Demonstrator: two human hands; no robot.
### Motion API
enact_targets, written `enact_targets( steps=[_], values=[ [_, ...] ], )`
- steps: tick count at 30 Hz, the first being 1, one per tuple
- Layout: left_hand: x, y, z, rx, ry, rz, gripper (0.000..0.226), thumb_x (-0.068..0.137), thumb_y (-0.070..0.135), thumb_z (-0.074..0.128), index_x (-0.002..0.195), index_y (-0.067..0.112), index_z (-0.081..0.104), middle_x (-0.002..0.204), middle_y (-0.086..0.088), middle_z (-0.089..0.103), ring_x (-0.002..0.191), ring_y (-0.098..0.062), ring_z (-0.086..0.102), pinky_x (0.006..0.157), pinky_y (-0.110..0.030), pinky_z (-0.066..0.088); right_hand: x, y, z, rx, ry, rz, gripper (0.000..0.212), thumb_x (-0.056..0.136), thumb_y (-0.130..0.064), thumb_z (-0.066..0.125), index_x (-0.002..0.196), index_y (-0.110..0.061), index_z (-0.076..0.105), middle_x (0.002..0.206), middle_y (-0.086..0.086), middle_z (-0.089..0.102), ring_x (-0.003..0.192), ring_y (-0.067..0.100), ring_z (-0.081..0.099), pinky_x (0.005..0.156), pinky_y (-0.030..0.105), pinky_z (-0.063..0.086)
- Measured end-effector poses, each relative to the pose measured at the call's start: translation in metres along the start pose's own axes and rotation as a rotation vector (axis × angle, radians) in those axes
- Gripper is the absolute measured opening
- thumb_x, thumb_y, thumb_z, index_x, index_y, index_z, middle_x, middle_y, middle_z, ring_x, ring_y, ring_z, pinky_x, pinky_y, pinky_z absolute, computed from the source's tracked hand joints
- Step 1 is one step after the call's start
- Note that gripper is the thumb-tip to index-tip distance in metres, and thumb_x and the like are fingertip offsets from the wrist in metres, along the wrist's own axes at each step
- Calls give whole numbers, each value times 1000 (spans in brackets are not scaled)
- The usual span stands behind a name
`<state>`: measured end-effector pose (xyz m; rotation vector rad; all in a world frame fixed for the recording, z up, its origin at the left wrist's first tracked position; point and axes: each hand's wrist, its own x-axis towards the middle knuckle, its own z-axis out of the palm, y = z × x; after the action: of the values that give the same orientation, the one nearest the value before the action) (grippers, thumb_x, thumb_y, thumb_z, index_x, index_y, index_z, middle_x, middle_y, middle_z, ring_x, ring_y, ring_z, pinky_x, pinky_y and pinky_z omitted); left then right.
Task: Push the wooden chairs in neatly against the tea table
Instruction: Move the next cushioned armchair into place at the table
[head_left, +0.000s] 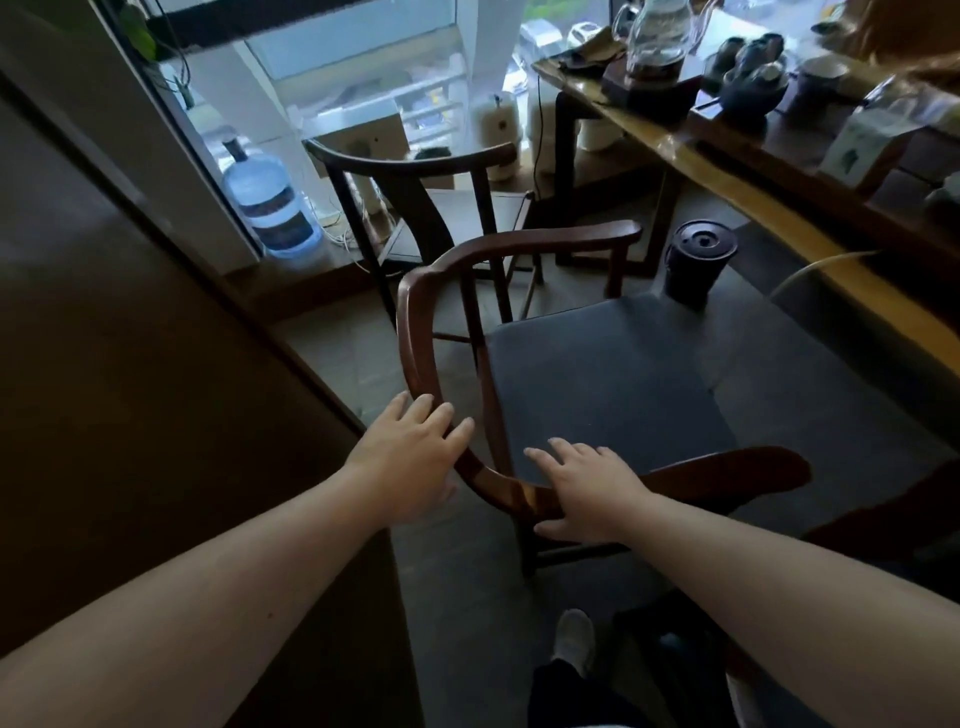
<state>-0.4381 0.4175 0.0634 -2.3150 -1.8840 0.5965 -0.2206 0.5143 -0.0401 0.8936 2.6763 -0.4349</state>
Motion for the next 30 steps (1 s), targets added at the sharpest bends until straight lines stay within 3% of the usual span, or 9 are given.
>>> enact_targets(
  steps=[11,17,20,24,27,30],
  values=[
    [62,-51,41,8,-122,139,81,82,54,58,146,21,20,148,-15,37,134,-39,28,111,-58,18,50,3,15,135,-333,7,98,73,-77,63,149,-27,25,137,8,48,121,32,50,96,49,45],
    [100,-97,62,35,-147,262,87,78,61,60,147,25,19,150,-11,34,138,-37,23,112,-58,12,70,-2,15,208,-368,75,102,70,-79,63,149,-26,25,135,7,50,121,32,51,93,46,44],
    [121,-120,71,21,-143,389,81,79,60,57,146,27,25,148,-8,37,139,-36,22,112,-59,10,88,-10,9,278,-352,120,104,68,-78,66,149,-26,26,135,6,51,121,32,51,91,45,46],
    [141,-146,85,17,-173,505,61,84,47,59,138,29,38,140,-3,48,135,-32,31,113,-56,11,105,-19,9,338,-467,176,96,69,-72,71,143,-23,36,129,5,57,114,29,55,84,41,49],
    [149,-153,94,21,-124,582,32,88,35,53,120,31,53,122,4,59,121,-27,46,110,-53,23,106,-22,21,403,-566,239,84,68,-70,72,132,-21,49,122,4,59,108,28,58,77,35,44],
    [153,-155,94,40,-127,632,22,88,33,52,110,31,57,107,9,64,103,-22,55,97,-45,36,103,-24,30,441,-575,307,63,67,-67,68,113,-26,60,107,1,51,90,23,55,71,34,42]
  ],
)
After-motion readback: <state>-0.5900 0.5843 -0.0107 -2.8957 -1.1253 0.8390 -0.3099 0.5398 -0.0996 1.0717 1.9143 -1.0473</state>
